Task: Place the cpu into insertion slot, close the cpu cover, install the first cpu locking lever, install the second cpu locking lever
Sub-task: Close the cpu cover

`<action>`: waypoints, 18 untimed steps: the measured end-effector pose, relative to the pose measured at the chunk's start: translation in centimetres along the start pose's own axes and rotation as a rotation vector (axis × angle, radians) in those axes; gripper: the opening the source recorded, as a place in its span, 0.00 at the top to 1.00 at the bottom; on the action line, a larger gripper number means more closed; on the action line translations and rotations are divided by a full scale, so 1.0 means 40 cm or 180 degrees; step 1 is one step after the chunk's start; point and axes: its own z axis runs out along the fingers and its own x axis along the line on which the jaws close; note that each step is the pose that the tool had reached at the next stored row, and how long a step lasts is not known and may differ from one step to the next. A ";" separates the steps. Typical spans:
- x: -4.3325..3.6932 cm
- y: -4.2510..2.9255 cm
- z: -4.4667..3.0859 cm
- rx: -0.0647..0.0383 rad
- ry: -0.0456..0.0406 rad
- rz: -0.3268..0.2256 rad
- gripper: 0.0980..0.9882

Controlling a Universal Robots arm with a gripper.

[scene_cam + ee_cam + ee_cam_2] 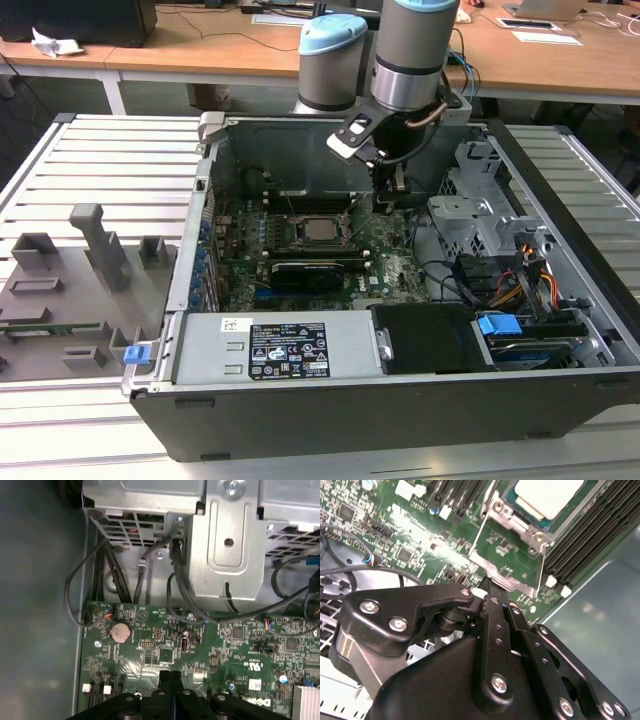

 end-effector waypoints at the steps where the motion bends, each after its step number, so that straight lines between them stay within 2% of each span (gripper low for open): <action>1: 0.000 -0.005 0.000 0.0000 0.0000 0.0000 0.99; 8: 0.003 -0.039 0.001 -0.0007 0.0000 0.0000 0.99; 15: 0.007 -0.107 0.018 -0.0013 -0.0002 0.0000 0.99; 18: 0.008 -0.122 0.027 -0.0013 -0.0003 0.0000 0.99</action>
